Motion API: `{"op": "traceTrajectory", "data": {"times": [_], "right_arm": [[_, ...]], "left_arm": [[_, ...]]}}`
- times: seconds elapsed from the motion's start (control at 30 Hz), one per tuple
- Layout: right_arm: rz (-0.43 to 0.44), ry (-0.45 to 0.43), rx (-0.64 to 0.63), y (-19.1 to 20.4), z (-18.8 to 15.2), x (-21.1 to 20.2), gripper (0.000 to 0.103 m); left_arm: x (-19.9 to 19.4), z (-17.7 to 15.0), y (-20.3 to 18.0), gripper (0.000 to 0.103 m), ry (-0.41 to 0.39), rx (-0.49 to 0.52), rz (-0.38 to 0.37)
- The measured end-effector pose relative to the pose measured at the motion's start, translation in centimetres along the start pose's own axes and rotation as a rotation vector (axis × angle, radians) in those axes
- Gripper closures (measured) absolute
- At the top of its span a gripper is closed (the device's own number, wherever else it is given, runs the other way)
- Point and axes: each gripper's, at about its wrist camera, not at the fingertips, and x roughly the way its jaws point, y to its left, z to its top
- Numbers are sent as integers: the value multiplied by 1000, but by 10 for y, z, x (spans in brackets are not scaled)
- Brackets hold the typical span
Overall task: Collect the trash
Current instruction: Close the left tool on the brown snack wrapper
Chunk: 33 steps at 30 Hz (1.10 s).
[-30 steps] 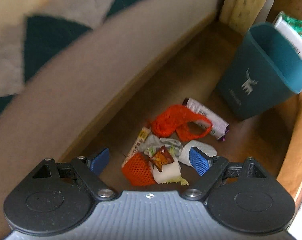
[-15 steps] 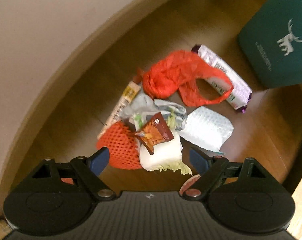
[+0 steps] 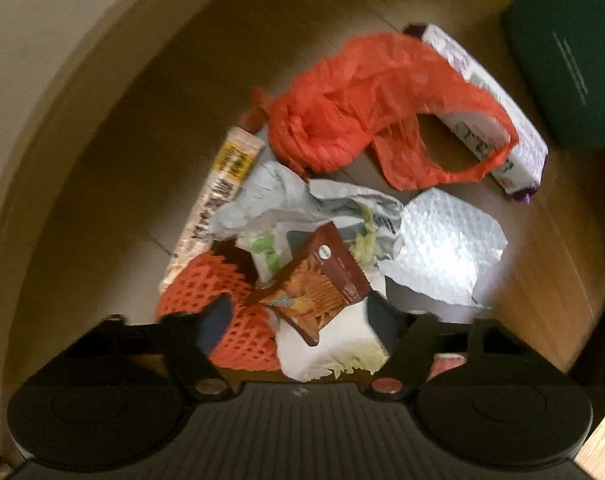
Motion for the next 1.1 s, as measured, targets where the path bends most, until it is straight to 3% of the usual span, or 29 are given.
{"op": "traceTrajectory", "data": {"times": [0.07, 0.13, 0.3, 0.37, 0.4, 0.73, 0.87, 1.1], "right_arm": [[0, 27, 21, 3, -8, -3, 86], [3, 48, 36, 7, -18, -9, 88], [-12, 114, 76, 30, -37, -24, 91], [-7, 131, 110, 40, -43, -34, 94], [-3, 135, 123, 47, -46, -40, 95], [-6, 116, 124, 100, -64, -82, 96], [15, 70, 114, 97, -71, -85, 96], [72, -25, 127, 66, -72, -92, 100]], "left_arm": [[3, 3, 0, 47, -1, -2, 1], [3, 5, 4, 60, -4, -19, -12], [-4, 9, 12, 74, -9, -31, -47], [-10, 11, 20, 85, -3, -62, -73], [-16, 11, 24, 99, 2, -83, -89], [-85, -19, 45, 100, -121, -185, -104], [-127, -46, 34, 100, -214, -188, -61], [-242, -67, -17, 100, -396, -111, 48]]}}
